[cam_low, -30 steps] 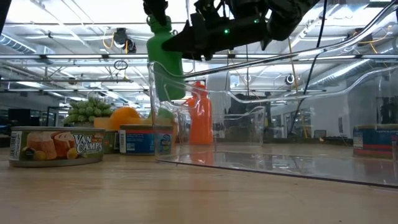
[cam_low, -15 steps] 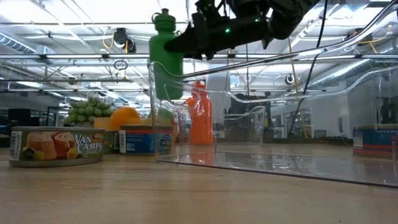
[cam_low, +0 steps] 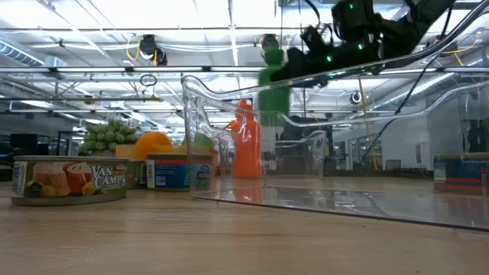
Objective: Pick & Place Food Item
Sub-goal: Put the green water bottle into the top transparent bin
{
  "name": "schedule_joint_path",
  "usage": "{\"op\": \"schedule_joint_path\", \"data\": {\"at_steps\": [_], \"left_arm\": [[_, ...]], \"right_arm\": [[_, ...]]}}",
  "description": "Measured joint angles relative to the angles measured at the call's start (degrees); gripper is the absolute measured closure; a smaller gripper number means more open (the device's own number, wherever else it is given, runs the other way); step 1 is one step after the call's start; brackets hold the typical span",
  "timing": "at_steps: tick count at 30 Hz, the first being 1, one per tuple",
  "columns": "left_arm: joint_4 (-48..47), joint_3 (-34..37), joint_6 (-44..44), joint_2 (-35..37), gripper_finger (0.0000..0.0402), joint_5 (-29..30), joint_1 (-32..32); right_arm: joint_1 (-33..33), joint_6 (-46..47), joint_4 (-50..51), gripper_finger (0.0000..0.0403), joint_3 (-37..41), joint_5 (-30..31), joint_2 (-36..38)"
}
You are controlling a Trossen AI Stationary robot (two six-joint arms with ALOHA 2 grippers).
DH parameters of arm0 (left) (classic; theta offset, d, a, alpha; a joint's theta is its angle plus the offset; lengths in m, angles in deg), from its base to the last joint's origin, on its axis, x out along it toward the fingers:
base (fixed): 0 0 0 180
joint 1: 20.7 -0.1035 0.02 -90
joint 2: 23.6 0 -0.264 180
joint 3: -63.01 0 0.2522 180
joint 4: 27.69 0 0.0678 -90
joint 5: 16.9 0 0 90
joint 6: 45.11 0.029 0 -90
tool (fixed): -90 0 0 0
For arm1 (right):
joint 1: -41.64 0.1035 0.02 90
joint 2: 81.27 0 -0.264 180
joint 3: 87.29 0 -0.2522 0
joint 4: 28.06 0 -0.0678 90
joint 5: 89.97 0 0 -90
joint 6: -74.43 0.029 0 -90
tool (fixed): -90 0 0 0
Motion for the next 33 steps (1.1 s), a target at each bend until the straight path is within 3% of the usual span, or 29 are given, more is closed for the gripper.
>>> {"op": "schedule_joint_path", "data": {"at_steps": [5,11,19,33], "left_arm": [[11.2,11.4,-0.6,5.6,0.0081,0.2,-0.2],[18.4,17.9,-1.7,7.3,0.0088,0.7,-0.3],[18.3,19.7,-4.5,6.3,0.0082,1.4,-0.3],[18.3,19.7,-5.1,2.9,0.0078,1.6,-0.3]], "right_arm": [[-5.4,3.1,0.9,0.0183,1.5,-0.2,-1.4],[-9.2,8.8,-2.6,0.0179,-0.1,-3.3,-8.4],[-10.9,11.1,-9.0,0.0180,-0.2,-4.8,-15.2],[-10.9,10.6,-8.3,0.0161,-0.1,-4.4,-19.2]]}}
